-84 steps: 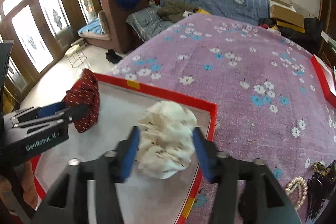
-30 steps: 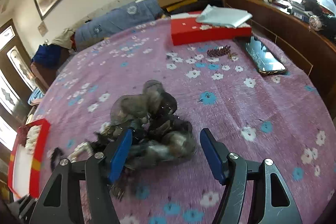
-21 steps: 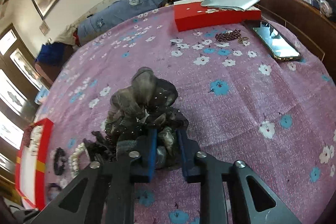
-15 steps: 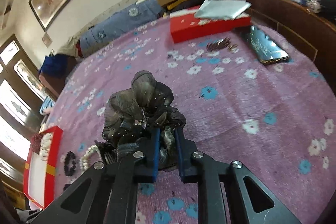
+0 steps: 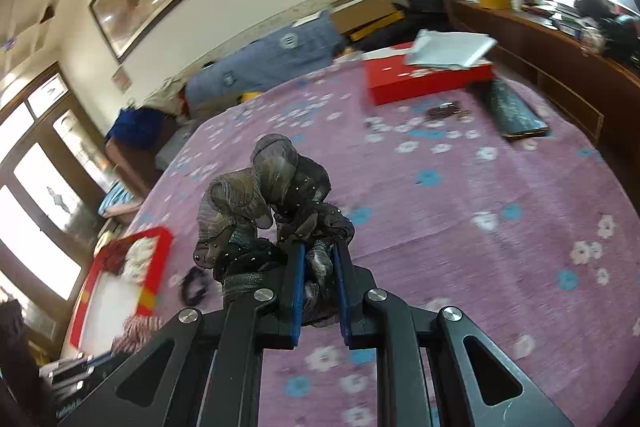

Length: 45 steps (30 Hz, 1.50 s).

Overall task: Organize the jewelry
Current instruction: 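Carry both scrunchies into the tray and open both tools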

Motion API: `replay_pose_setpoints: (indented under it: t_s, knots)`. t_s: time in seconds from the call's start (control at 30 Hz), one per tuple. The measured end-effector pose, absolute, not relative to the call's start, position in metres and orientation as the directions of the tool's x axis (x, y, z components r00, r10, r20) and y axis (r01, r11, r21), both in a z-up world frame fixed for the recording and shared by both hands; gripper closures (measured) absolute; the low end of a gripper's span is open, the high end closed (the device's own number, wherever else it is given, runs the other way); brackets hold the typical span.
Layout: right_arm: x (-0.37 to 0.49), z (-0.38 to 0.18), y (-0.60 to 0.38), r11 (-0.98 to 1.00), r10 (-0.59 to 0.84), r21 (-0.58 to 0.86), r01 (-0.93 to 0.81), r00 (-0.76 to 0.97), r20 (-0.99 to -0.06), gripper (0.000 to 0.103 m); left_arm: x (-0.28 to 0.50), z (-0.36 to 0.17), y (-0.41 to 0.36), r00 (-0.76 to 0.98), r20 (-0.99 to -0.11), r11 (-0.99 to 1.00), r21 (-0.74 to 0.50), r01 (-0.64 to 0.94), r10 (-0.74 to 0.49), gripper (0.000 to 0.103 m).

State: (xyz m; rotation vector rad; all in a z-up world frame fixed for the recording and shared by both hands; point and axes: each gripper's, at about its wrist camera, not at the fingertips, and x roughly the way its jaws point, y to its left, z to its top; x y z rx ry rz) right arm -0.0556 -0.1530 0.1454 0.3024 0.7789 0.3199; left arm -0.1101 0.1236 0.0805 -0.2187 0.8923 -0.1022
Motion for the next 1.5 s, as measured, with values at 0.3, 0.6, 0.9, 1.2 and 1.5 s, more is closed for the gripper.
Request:
replay_pose_setpoints:
  t_s: [0.3,0.6,0.9,1.2,1.5]
  knots:
    - [-0.074,0.144,-0.080,0.897,0.441,0.304,-0.320,0.612,-0.656,0.088,-0.122,0.085,0.217,0.650,-0.756,0.948,-0.145,-0.282,0.078,0.091]
    - [-0.079,0.139,-0.012,0.859,0.485,0.264,-0.438,0.535,-0.692,0.087,-0.144,0.075,0.299,0.624,-0.758,0.877,-0.154,-0.456,0.191,0.091]
    - [-0.100,0.122,0.084,0.757,0.554,0.243,-0.607,0.399,-0.730,0.087,-0.167,0.063,0.342,0.542,-0.789,0.814,-0.095,-0.573,0.290,0.091]
    - [-0.117,0.091,0.140,0.717,0.507,0.167,-0.677,0.342,-0.791,0.087,-0.177,0.052,0.358,0.520,-0.801,0.797,-0.091,-0.597,0.298,0.091]
    - [-0.134,0.083,0.151,0.706,0.462,0.117,-0.698,0.330,-0.823,0.087,-0.182,0.049,0.368,0.514,-0.805,0.770,-0.115,-0.627,0.298,0.086]
